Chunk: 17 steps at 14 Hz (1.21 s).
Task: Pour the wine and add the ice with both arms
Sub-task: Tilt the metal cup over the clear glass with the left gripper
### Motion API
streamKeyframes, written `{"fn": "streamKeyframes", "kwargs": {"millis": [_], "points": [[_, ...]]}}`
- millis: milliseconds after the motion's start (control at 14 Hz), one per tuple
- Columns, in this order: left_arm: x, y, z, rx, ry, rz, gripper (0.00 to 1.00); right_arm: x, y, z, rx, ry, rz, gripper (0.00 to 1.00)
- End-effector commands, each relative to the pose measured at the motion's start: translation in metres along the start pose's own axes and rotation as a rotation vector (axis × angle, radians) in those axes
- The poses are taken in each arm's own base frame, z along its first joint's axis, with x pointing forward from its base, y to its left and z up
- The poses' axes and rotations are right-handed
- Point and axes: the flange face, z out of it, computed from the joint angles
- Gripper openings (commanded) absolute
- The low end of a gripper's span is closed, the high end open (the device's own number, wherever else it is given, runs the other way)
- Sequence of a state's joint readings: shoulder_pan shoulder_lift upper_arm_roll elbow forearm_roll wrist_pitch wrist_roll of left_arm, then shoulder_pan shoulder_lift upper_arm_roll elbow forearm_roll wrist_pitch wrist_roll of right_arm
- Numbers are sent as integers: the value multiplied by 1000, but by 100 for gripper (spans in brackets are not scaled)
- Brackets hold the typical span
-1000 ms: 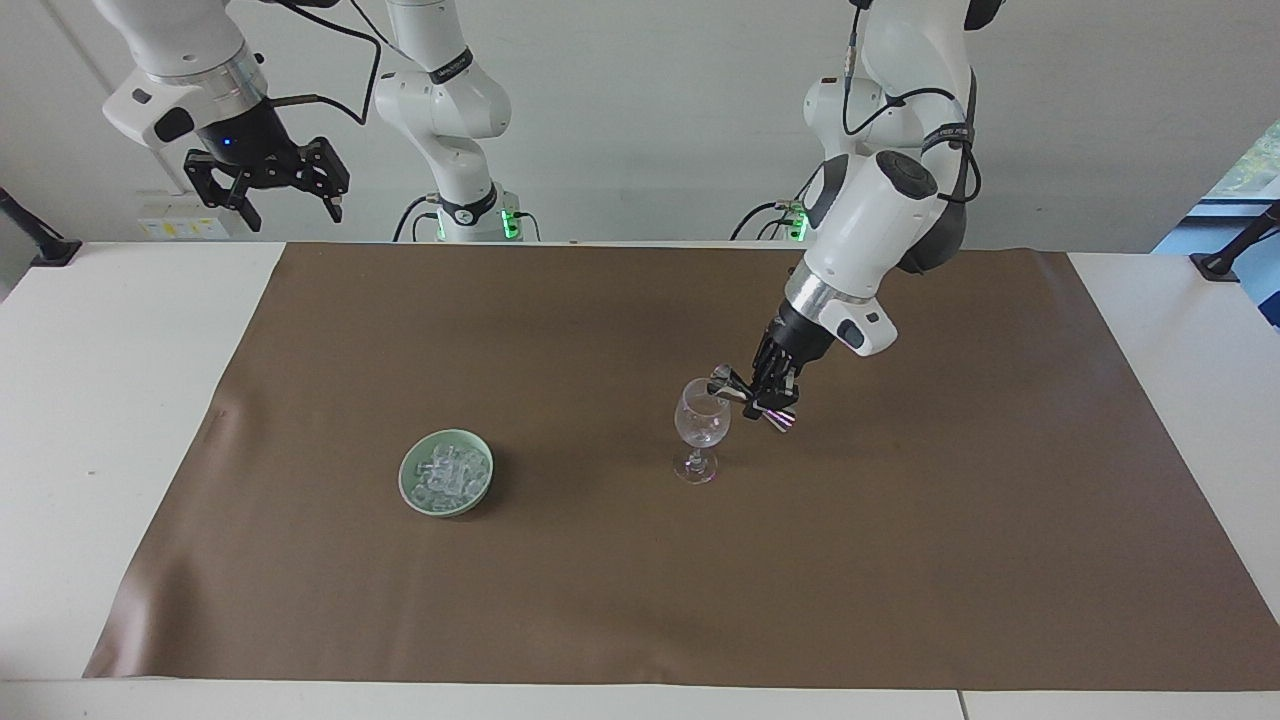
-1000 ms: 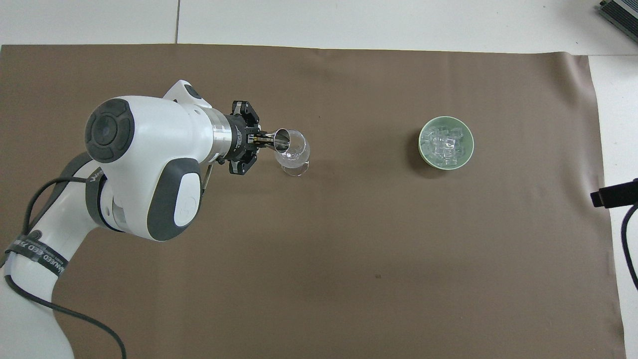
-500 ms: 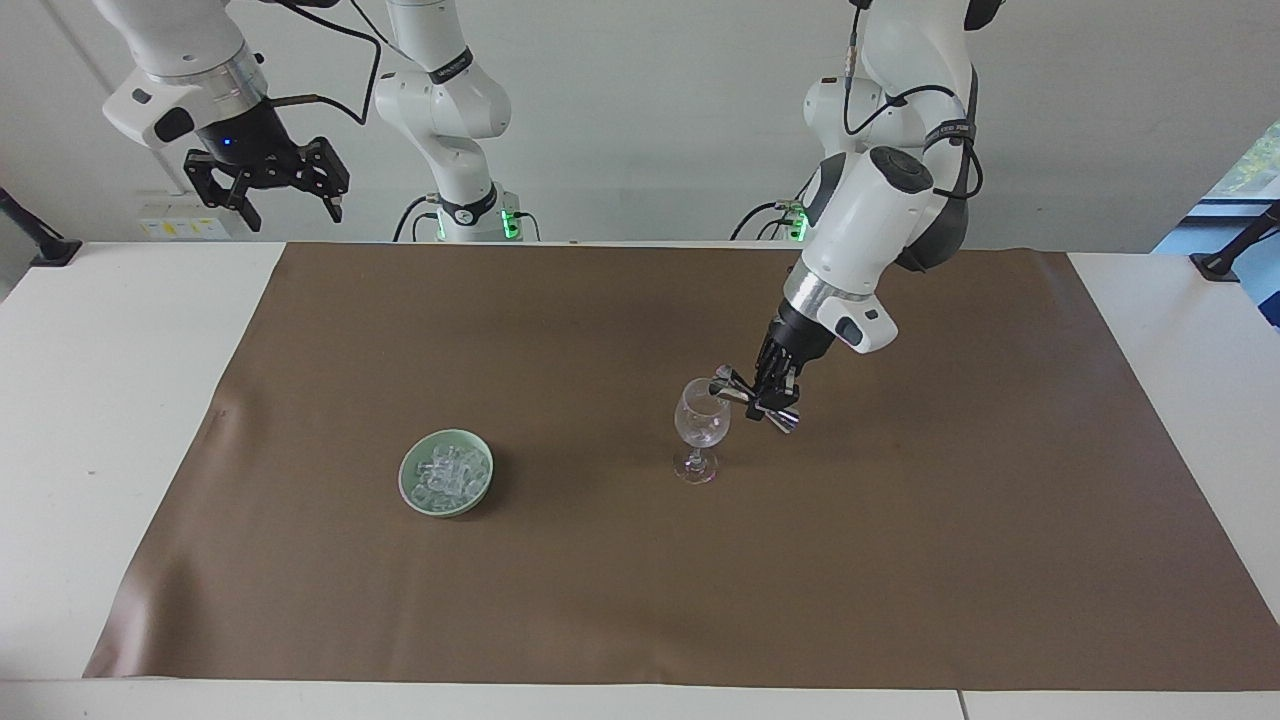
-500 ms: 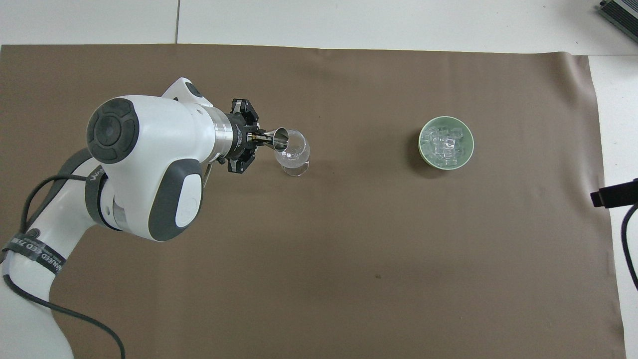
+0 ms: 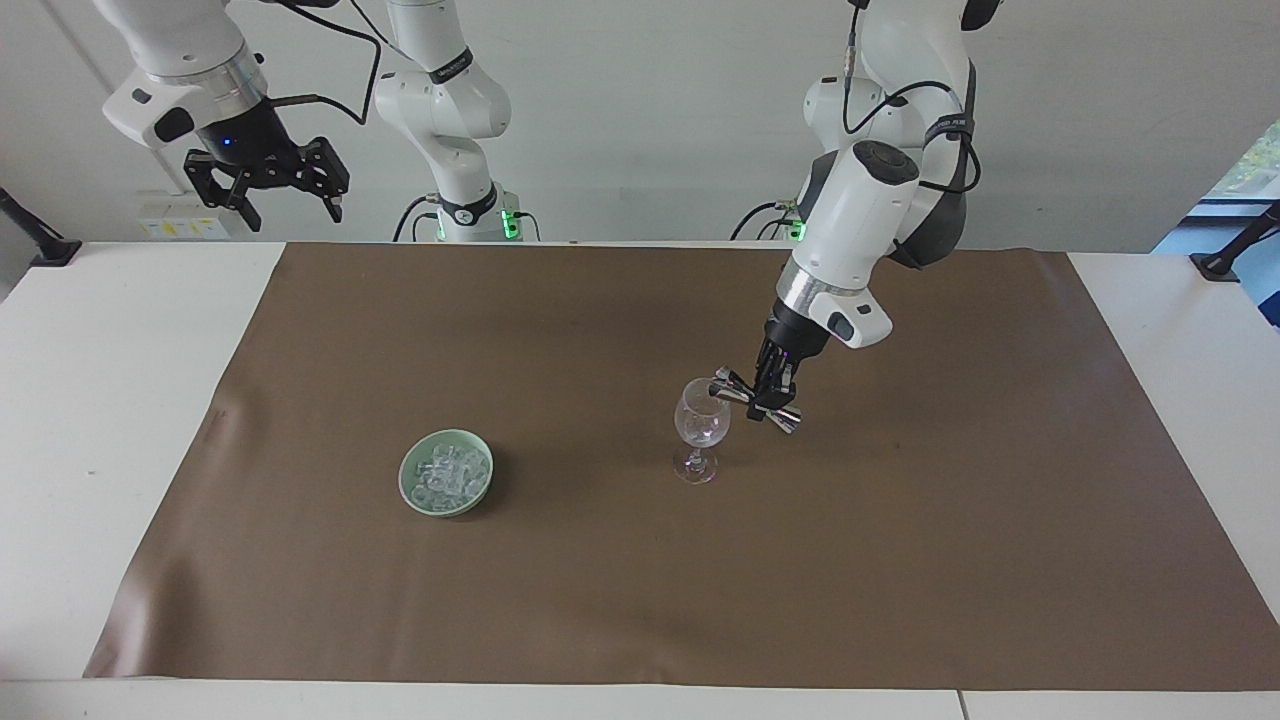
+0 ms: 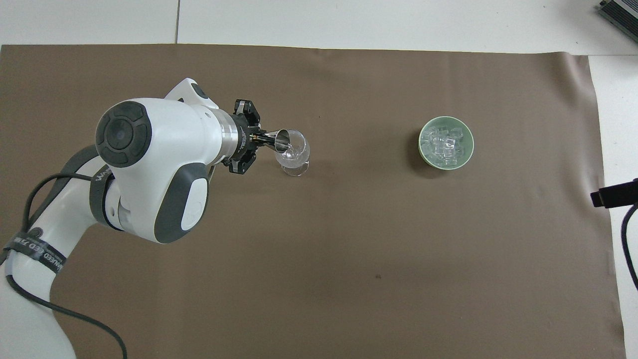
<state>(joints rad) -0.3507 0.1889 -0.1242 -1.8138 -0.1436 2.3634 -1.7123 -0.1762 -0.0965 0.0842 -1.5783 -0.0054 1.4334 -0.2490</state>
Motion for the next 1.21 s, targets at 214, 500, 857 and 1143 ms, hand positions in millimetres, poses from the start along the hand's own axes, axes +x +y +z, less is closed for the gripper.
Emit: {"fn": "streamKeyframes", "kwargs": {"millis": [214,500,857,1143], "points": [[-10,6,-2,-15,39,2,0,-2,0,-3,5,5,-16,100],[-12,6,-1,-16,59,16,0,-2,0,-2,6,4,-16,100],[-11,6,-3,-15,73,27,0,-2,0,-2,4,4,-16,100],[-14,7,-5,-13,90,37,0,-2,0,-2,4,4,-16,100]]}}
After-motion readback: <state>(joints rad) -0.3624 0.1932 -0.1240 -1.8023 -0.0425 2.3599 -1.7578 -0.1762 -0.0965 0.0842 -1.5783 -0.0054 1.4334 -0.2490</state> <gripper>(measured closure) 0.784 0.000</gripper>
